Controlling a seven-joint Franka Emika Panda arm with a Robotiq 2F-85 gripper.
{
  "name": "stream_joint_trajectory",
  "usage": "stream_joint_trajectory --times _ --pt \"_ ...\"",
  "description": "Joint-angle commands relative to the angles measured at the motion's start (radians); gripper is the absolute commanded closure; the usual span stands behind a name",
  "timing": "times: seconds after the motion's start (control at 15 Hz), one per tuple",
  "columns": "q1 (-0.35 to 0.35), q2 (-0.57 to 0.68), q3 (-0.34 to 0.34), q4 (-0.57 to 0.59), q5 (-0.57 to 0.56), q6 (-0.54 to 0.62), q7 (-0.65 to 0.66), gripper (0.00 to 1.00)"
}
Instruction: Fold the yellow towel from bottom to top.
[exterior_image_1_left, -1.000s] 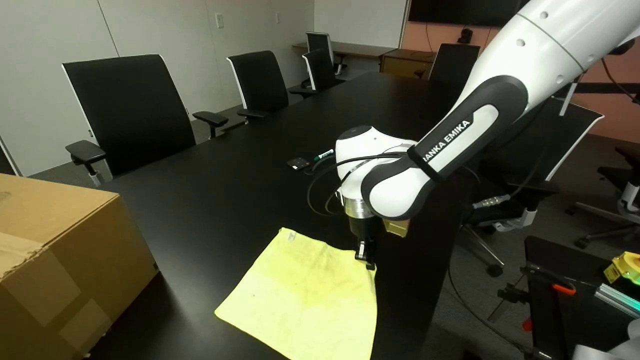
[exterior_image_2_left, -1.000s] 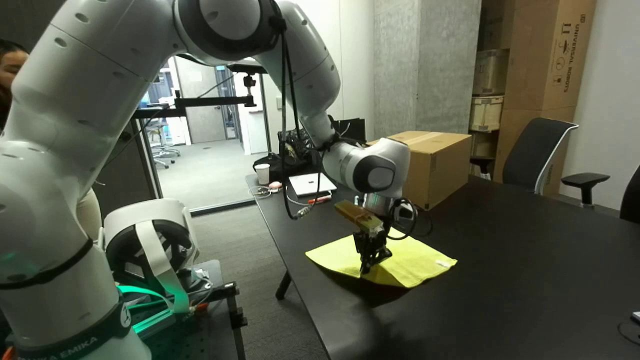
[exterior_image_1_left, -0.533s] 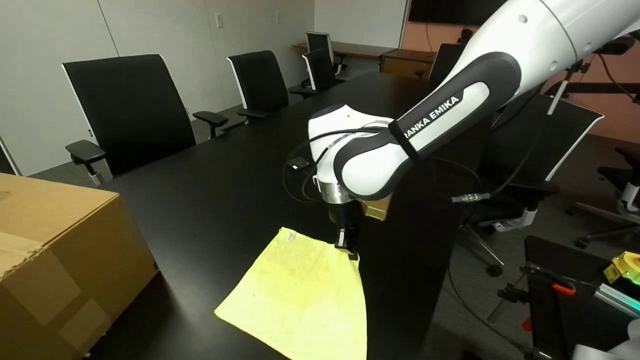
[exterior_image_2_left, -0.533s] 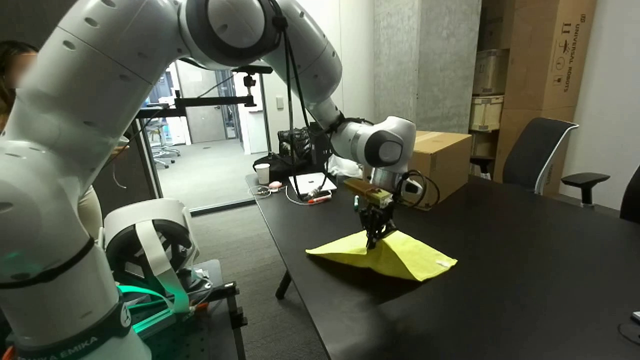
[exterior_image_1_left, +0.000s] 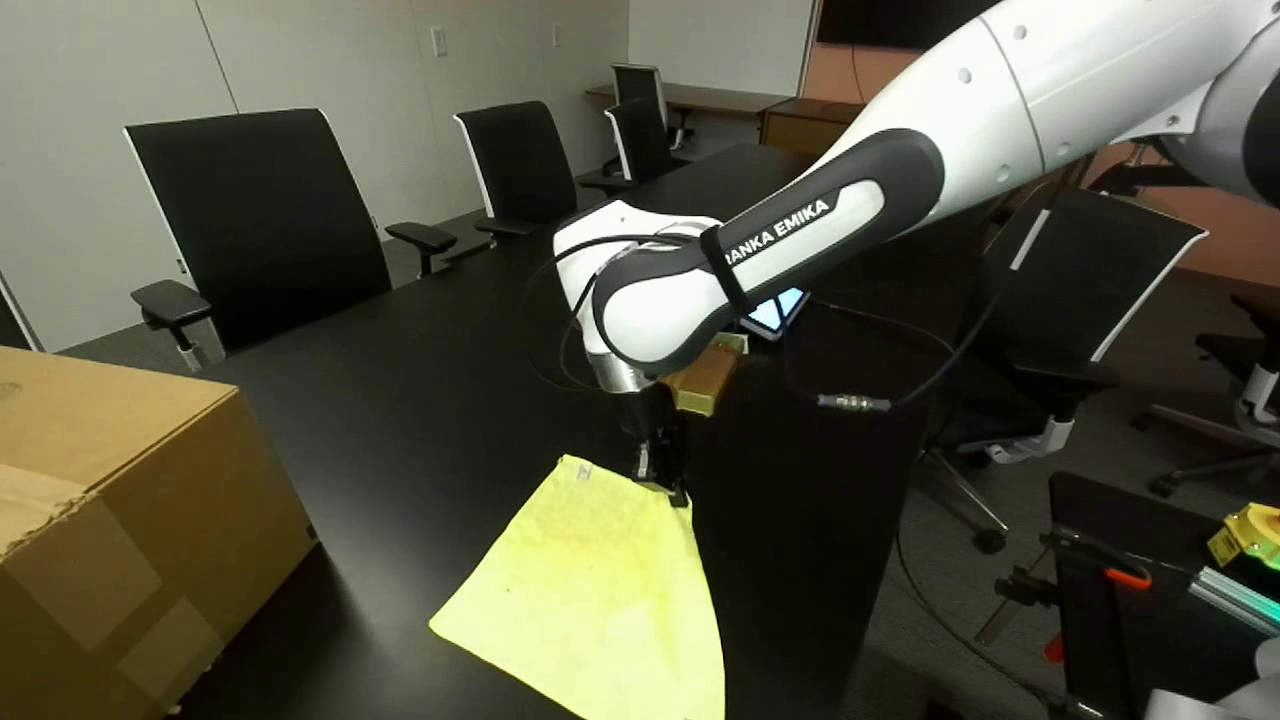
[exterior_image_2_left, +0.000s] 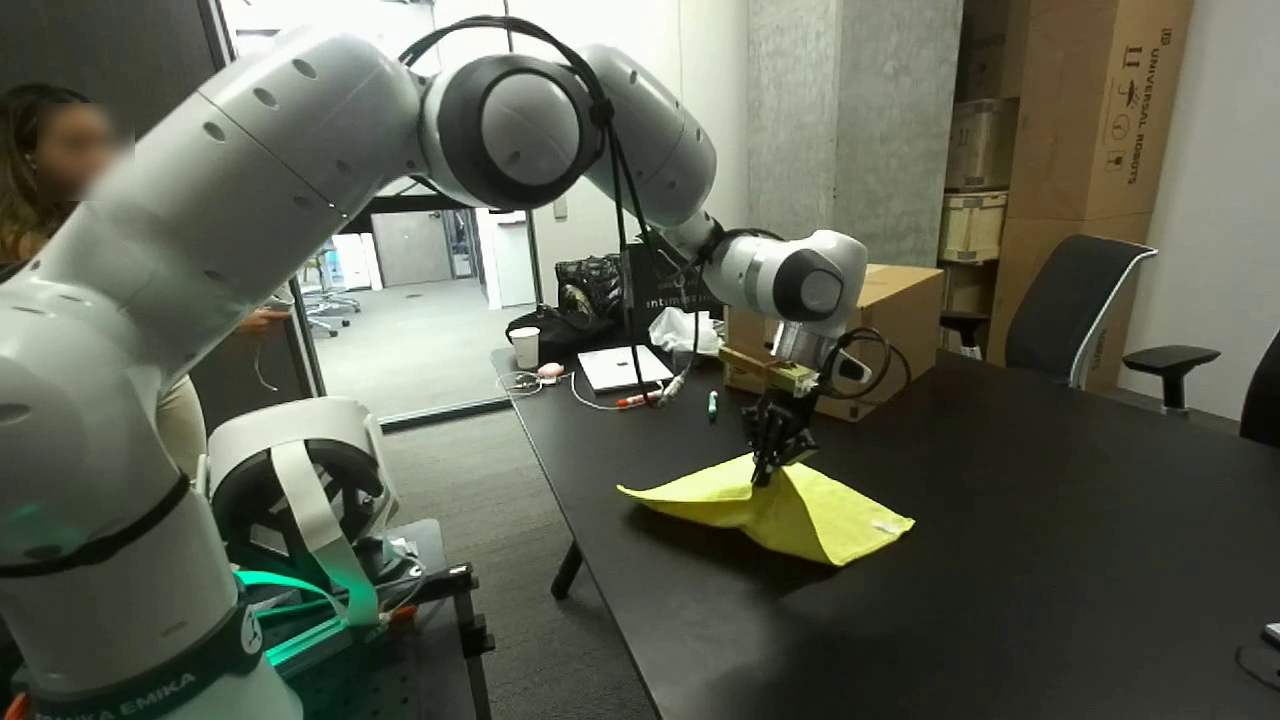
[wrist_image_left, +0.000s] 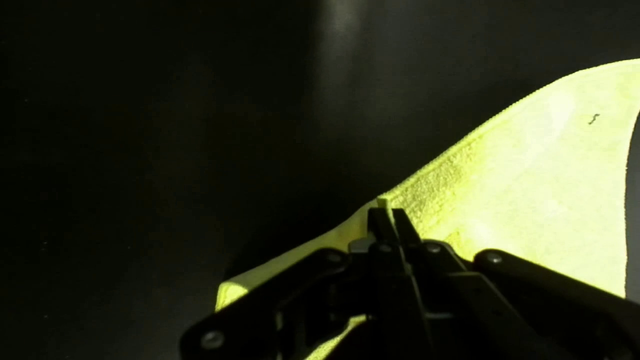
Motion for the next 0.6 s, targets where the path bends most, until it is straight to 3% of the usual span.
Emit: stream_joint_trajectory --times 0.0,0.27,0.53 --pt "-0.003 0.134 -0.001 0.238 0.017 -0.131 0.025 0.98" --pt "-0.011 0.219 0.005 0.414 0.055 -0.165 0.065 0.99" --pt "-0.006 0.294 -0.001 0.534 0.087 -0.122 0.148 0.99"
